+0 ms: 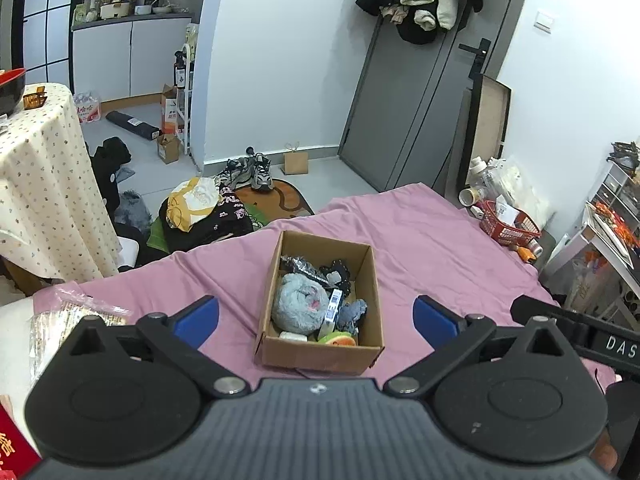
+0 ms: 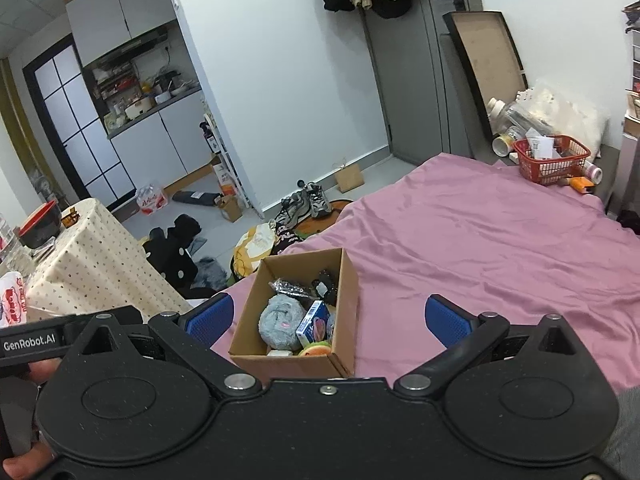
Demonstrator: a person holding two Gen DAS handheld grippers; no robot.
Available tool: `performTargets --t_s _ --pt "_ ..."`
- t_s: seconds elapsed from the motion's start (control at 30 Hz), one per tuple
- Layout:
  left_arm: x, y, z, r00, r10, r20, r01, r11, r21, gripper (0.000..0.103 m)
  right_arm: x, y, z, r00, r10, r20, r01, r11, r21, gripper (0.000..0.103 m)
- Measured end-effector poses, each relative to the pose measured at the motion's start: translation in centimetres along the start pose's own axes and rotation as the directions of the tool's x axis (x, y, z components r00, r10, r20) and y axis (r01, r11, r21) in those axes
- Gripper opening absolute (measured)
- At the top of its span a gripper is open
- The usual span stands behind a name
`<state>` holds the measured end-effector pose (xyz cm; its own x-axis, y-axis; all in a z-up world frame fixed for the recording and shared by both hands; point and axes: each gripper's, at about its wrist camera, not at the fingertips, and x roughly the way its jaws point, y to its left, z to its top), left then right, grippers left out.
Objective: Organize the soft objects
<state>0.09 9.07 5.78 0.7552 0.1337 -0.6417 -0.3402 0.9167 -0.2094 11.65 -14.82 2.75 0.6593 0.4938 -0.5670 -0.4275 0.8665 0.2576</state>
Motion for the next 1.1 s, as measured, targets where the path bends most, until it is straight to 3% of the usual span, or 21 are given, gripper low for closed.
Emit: performTargets --t_s 0.53,1.1 --pt "-4.1 0.9 -1.1 0.999 -0.019 0.03 0.017 0.997 0.07 0.102 -3.7 2.8 -1.5 1.0 0.01 0.003 -0.009 0.999 -0.044 0.103" --pt "-5.2 0.6 -1.9 0.999 -0.014 0.035 0.011 0.995 0.1 0.102 -5.0 3.0 -2.1 1.0 0.002 0.007 -0.002 0.999 -0.045 0.103"
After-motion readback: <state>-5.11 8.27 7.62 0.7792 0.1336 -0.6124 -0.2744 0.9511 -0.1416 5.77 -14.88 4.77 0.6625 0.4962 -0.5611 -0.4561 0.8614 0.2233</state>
